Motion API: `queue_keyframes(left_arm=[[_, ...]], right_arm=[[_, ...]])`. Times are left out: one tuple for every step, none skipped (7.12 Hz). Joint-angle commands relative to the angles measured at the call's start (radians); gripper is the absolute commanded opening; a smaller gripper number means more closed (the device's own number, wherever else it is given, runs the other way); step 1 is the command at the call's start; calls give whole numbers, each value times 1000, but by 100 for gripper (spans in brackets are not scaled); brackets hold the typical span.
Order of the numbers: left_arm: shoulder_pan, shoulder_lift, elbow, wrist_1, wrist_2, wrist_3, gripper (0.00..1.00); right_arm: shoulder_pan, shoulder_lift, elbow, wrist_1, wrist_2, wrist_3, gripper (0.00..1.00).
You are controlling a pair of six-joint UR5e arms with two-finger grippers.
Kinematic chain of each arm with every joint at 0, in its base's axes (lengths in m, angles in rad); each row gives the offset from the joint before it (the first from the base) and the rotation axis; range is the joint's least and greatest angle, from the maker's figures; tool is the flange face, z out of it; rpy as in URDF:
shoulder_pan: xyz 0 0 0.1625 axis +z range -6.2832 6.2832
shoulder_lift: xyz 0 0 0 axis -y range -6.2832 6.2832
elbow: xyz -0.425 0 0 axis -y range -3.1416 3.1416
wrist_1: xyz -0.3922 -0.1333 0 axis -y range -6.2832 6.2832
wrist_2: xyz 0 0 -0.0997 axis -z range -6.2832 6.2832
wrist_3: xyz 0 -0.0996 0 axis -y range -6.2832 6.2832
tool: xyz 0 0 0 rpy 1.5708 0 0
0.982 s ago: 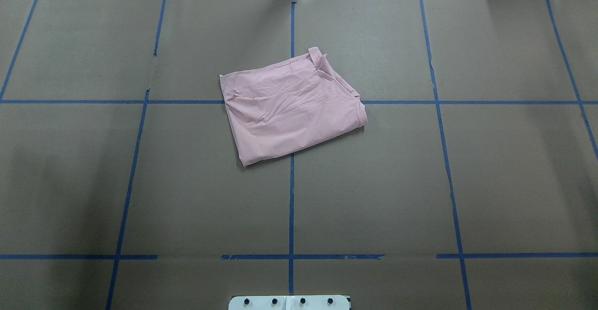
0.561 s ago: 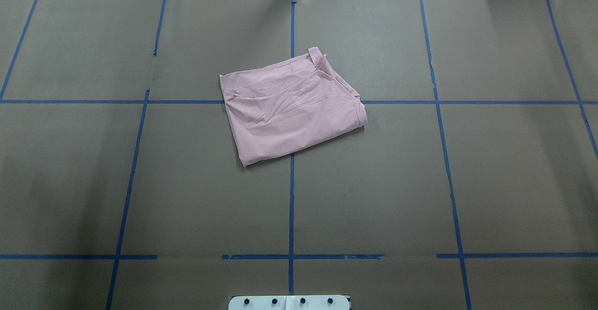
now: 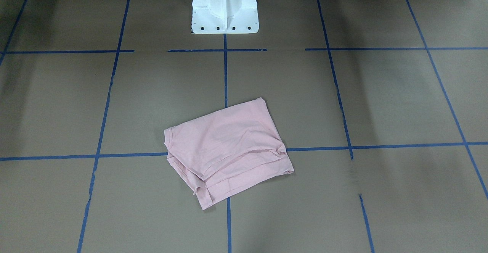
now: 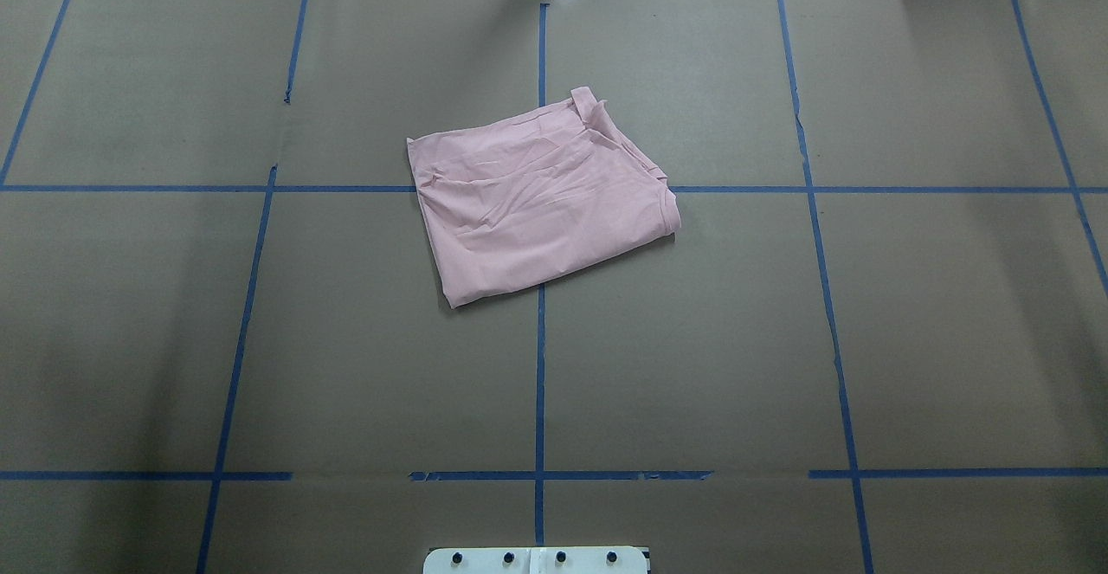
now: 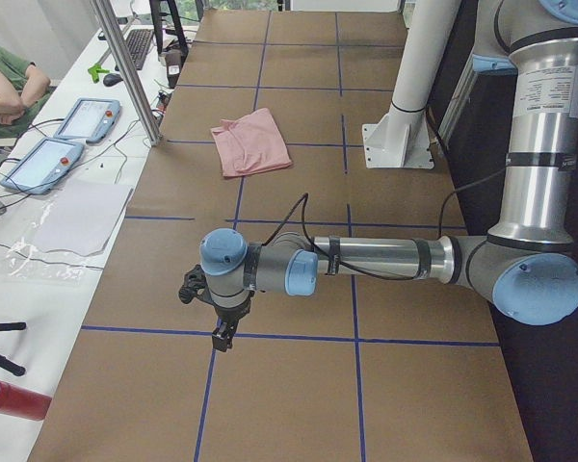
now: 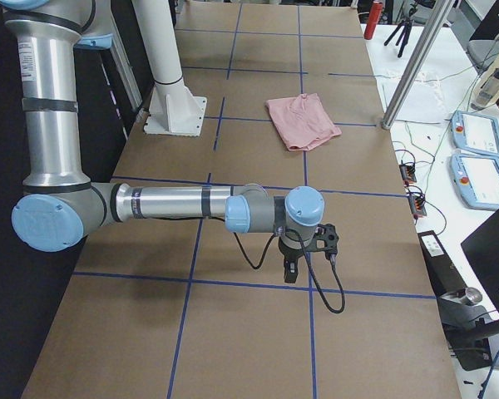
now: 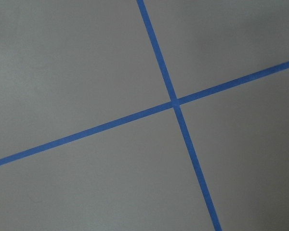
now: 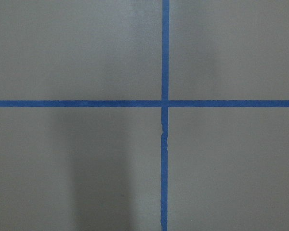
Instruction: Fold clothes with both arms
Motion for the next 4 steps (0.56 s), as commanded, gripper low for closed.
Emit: queue_keyframes(left_arm=[[-1,3,-1,0,-1,0,100],[-1,4,1,2,-1,0,100],[-1,4,1,3,-2,-12,100],[-5,1,-1,31,-4,-23,100]], right_arm=[[-1,0,0,-1,-1,0,100],[-1,-1,0,-1,-3,0,100],[-1,-3,0,-1,-3,0,100],[-1,-3,-2,-1,-3,0,100]])
